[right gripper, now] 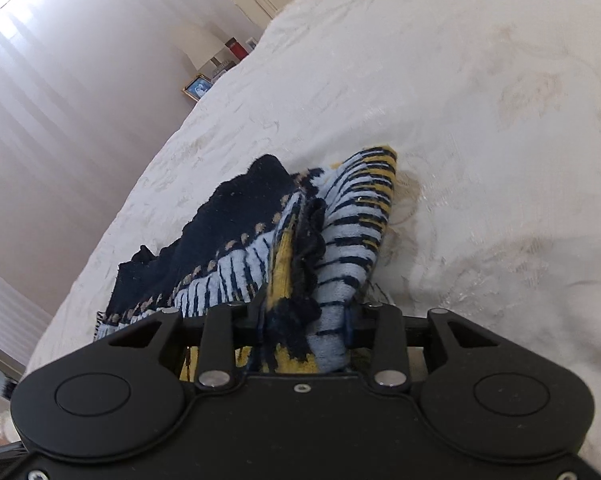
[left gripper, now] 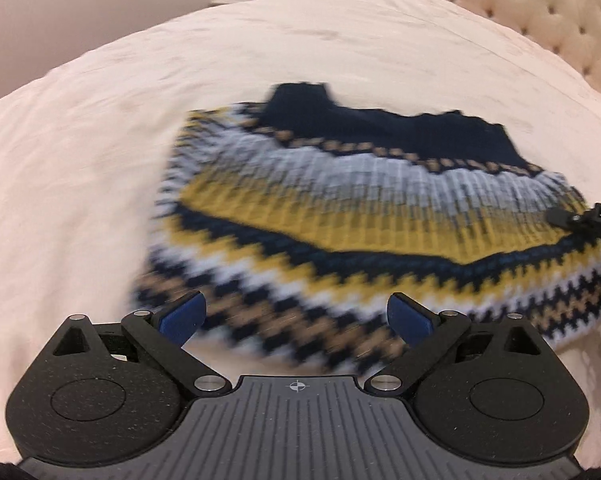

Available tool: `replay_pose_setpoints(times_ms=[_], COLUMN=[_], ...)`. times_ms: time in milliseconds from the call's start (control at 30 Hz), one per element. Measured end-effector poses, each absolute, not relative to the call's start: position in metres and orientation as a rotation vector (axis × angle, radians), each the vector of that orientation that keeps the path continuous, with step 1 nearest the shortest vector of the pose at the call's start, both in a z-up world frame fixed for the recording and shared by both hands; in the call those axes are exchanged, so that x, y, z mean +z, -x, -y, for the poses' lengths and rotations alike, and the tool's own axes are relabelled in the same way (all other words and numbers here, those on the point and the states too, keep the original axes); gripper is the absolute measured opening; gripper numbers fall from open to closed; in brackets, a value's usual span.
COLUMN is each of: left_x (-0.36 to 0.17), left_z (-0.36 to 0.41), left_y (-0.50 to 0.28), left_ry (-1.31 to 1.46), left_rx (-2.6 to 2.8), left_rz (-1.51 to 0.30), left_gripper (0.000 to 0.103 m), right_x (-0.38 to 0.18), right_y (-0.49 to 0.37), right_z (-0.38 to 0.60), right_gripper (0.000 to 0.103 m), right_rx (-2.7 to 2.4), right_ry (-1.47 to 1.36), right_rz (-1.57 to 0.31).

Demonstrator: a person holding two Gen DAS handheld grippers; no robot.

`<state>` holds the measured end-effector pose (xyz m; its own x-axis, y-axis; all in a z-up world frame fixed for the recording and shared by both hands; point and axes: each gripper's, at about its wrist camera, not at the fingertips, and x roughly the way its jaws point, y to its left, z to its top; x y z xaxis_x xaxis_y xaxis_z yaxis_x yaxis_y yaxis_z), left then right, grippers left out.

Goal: Fold small clothes
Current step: 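Lift the sweater side edge with the right tool and fold it over the middle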

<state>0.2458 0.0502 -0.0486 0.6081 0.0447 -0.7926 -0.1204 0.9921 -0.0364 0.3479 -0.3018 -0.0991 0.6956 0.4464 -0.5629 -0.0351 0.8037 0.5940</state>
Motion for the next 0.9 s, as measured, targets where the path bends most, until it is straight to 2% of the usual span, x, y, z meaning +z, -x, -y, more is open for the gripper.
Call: replay_pose_setpoints(times_ms=[267, 433, 667, 900], left_x=[-0.046, -0.052, -0.058, -0.055], left_z=[-0.113, -0.140, -0.163, -0.176], left_y=[-0.193, -0.172, -0.154, -0.143], left_ry=[0.149, 0.225, 0.271, 0.288], left_rx=[0.163, 0.167, 0.143, 0.112], left_rz=[-0.932, -0.924, -0.896, -0.873], left_gripper=[0.099, 0.099, 0.099, 0.099], right_x=[-0.079, -0.038, 0.012, 0.013], right_y=[-0.345, -0.350, -0.361, -0.367], right_z=[0.278, 0.248, 0.164, 0.066], right_gripper=[0.044, 0.042, 0.040, 0.039], right_rx=[0.194, 0.194, 0.278, 0.387], right_ry=[-0.449, -0.347, -0.209, -0.168], right_rz=[-0.778, -0.789, -0.763, -0.789])
